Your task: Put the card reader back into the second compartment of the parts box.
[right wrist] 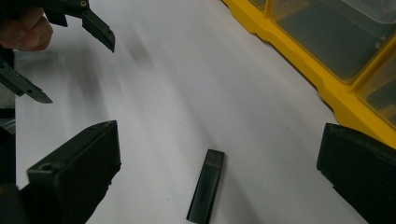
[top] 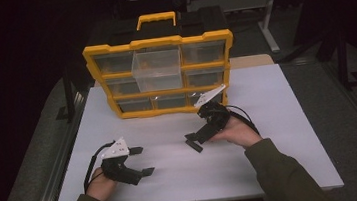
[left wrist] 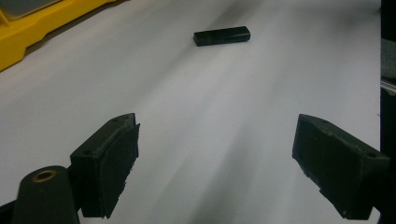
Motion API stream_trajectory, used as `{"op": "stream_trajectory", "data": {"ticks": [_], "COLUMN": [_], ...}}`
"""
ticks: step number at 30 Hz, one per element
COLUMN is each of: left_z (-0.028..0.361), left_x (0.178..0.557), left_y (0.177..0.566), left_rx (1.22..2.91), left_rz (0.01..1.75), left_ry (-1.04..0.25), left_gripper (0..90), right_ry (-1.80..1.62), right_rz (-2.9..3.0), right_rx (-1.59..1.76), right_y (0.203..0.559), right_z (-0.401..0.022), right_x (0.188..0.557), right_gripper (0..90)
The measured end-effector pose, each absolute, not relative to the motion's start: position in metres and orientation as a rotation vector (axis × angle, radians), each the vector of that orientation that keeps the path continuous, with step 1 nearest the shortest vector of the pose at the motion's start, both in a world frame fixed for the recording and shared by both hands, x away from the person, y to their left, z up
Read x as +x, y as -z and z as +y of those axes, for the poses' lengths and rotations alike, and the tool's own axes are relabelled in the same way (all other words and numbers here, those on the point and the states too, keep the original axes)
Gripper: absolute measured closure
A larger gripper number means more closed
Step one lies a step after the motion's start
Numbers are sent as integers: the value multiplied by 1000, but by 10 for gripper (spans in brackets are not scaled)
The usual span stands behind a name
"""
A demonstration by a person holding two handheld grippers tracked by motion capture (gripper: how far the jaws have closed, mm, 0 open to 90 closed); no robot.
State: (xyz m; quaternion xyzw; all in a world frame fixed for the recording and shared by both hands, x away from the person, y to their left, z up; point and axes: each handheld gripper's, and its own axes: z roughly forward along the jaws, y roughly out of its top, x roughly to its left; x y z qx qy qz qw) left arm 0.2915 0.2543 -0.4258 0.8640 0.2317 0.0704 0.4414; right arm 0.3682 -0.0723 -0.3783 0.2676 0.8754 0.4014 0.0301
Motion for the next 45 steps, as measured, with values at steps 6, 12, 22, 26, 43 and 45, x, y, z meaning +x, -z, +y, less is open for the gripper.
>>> {"op": "stream_trajectory", "data": {"ticks": [6,12,22,26,43,45], "left_z": [254,255,255,255,255,255], "left_x": [291,292,292,291,291,291], "left_y": [426,426,425,425,425,425], "left_rx": [2146,2145,2140,2140,2141,2141], "left_rz": [577,575,578,575,572,572], "left_ry": [-174,-176,-174,-174,-173,-173], "left_gripper": [146,145,146,145,146,145], "right_ry": [-1222,-1217,-1184,-1137,-980,-974], "right_rz": [2711,2722,2741,2758,2824,2828], "right_rx": [819,810,777,783,778,786], "right_y": [379,378,378,380,394,395], "right_z": [-67,-60,-50,-49,-46,-46], "right_x": [371,374,377,376,376,376], "right_gripper": [0,0,0,0,0,0]}}
